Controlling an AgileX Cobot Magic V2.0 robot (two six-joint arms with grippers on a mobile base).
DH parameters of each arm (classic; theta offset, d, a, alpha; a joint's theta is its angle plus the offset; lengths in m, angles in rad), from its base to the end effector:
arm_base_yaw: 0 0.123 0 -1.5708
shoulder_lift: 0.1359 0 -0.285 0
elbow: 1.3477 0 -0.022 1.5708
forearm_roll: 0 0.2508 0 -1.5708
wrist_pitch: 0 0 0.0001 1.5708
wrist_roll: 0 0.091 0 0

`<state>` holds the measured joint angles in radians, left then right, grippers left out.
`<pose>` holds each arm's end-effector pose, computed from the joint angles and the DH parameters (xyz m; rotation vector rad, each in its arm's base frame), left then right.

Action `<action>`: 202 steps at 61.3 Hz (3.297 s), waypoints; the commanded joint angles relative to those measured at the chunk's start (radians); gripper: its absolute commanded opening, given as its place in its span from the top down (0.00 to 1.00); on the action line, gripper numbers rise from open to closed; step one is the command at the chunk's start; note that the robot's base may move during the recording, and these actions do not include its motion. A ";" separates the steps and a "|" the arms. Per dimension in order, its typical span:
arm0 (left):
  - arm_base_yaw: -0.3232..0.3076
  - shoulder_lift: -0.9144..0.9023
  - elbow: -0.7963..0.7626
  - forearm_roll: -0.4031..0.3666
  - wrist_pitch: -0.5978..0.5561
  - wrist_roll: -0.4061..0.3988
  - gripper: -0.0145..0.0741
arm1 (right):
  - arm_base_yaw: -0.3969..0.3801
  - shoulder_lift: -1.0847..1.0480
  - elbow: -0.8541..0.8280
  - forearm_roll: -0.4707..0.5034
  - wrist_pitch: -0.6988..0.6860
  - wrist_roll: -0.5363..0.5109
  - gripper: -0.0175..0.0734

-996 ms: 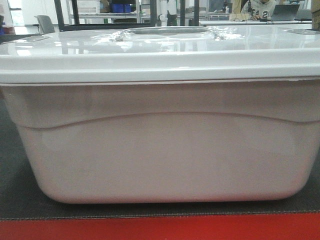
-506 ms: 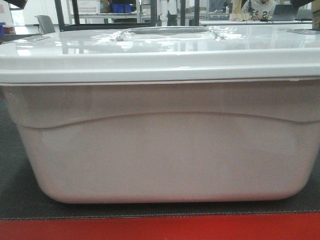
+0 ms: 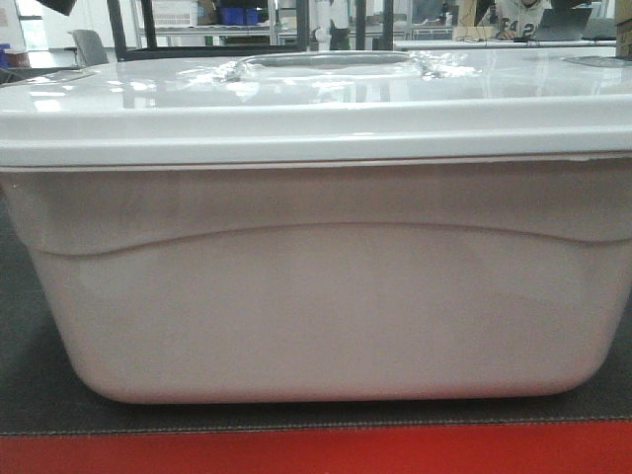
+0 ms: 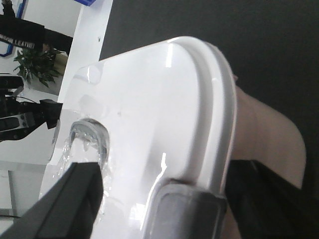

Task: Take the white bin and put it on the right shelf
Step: 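Clamp the bin's ends between both grippers, then lift the white bin up off the table with both grippers, then hold the bin raised with both grippers and back away from the table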

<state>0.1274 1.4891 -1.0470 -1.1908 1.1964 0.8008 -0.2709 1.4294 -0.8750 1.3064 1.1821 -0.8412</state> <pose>0.2862 -0.0427 0.3001 0.2317 2.3173 -1.2713 0.2656 0.0106 0.2795 0.0508 2.2486 1.3130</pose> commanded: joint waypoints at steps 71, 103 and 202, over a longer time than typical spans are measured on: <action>-0.111 0.053 -0.022 -0.141 0.089 -0.006 0.36 | 0.006 0.007 -0.022 0.078 0.096 -0.020 0.31; -0.138 0.053 -0.024 -0.234 0.120 -0.006 0.90 | 0.007 0.004 -0.024 0.206 0.153 -0.022 0.51; -0.208 0.046 -0.347 -0.574 0.120 -0.006 0.98 | 0.007 -0.195 -0.166 0.593 0.147 -0.022 0.68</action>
<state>-0.0431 1.5802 -1.3566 -1.6796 1.1333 0.7777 -0.2910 1.2804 -1.0011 1.7695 0.9834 -0.8656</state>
